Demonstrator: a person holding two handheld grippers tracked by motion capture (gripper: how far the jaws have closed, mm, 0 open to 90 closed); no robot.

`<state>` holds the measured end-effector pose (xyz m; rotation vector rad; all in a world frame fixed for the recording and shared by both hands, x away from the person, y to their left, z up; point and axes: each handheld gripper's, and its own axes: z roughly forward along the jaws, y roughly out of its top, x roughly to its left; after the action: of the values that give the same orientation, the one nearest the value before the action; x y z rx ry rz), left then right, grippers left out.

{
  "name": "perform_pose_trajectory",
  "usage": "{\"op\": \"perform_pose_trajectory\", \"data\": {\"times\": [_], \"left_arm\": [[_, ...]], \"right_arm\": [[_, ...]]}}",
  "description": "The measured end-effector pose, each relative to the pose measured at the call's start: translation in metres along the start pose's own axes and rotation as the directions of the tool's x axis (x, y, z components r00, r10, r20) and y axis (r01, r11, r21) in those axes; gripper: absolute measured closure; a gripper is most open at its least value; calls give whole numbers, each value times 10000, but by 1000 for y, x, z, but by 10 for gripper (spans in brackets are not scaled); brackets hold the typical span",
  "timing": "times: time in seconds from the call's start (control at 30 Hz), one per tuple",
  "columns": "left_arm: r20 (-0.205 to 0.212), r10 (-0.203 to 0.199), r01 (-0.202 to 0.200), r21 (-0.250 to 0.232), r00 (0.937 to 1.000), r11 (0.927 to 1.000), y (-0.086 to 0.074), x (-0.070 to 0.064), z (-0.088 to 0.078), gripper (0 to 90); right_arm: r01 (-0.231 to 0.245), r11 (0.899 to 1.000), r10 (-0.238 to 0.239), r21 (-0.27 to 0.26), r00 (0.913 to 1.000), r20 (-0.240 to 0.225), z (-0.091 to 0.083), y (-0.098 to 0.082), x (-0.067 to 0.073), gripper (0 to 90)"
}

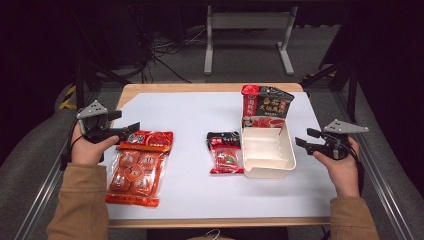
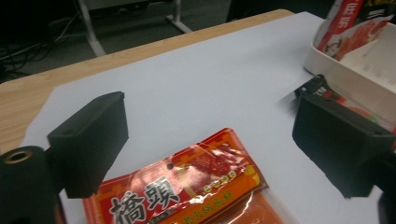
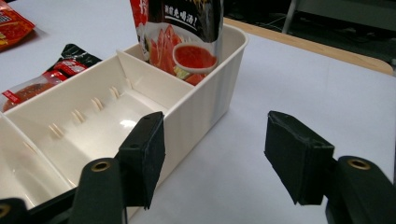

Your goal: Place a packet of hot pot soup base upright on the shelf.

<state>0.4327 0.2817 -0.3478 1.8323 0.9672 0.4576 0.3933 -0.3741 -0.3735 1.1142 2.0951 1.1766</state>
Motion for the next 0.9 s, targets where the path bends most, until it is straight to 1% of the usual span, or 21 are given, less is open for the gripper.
{"op": "perform_pose_trajectory", "data": {"times": [0.03,0.07,0.1,0.17,0.23,0.3,0.33,0.37,0.5,0.53,0.57,0.6,0.63,0.67,0.7,0.73,0.8,0.83,0.87,0.9], "left_arm": [[-88,-56,56,16,9999,10000,-1,2,0,93],[-88,-56,56,16,9999,10000,-1,2,0,84],[-207,-140,142,76,9997,9999,-4,6,2,84],[-340,-295,301,187,9990,9994,-7,12,4,56],[-563,-609,628,338,9966,9975,-11,19,7,51],[-705,-791,817,350,9944,9960,-15,25,8,51],[-705,-791,817,350,9944,9960,-15,25,8,52],[-878,-862,891,296,9924,9956,-20,32,10,52],[-1154,-831,872,315,9898,9957,-29,42,13,123],[-1154,-831,872,315,9898,9957,-29,42,13,144],[-1056,-896,946,429,9904,9946,-31,46,14,173],[-979,-898,949,486,9911,9943,-32,47,15,173],[-927,-916,970,556,9915,9937,-34,49,16,192],[-936,-950,1010,619,9911,9930,-35,50,18,221],[-969,-984,1065,817,9904,9910,-38,53,21,263],[-1004,-1041,1133,910,9895,9894,-40,55,24,269],[-1004,-1102,1198,947,9888,9883,-41,57,25,269],[-1067,-1206,1324,1115,9870,9849,-45,60,29,269],[-1093,-1259,1383,1151,9860,9837,-47,62,31,264],[-1093,-1259,1383,1151,9860,9837,-47,62,31,259]], "right_arm": [[7,10000,-7,30,10000,14,1,-1,0,380],[7,10000,-7,30,10000,14,1,-1,0,380],[15,10000,-15,38,10000,9,1,-2,0,380],[43,9999,-44,155,10000,53,3,-3,1,381],[135,9997,-136,189,9999,74,4,-4,1,380],[168,9997,-170,179,9998,111,4,-5,1,380],[180,9997,-182,188,9998,113,4,-5,1,380],[180,9997,-182,188,9998,113,4,-5,1,380],[203,9995,-206,250,9997,133,5,-7,0,380],[203,9995,-206,250,9997,133,5,-7,0,380],[200,9993,-204,305,9997,125,5,-7,1,379],[200,9993,-204,305,9997,125,5,-7,1,379],[206,9994,-210,295,9997,125,6,-7,1,379],[219,9993,-223,298,9997,123,6,-8,1,379],[224,9992,-227,328,9997,93,6,-9,2,379],[234,9991,-238,350,9997,104,7,-9,2,379],[221,9991,-224,371,9997,90,7,-10,2,379],[249,9989,-252,391,9997,72,8,-10,3,378],[265,9988,-269,403,9996,76,8,-11,3,378],[254,9988,-257,424,9997,64,8,-11,3,378]]}}
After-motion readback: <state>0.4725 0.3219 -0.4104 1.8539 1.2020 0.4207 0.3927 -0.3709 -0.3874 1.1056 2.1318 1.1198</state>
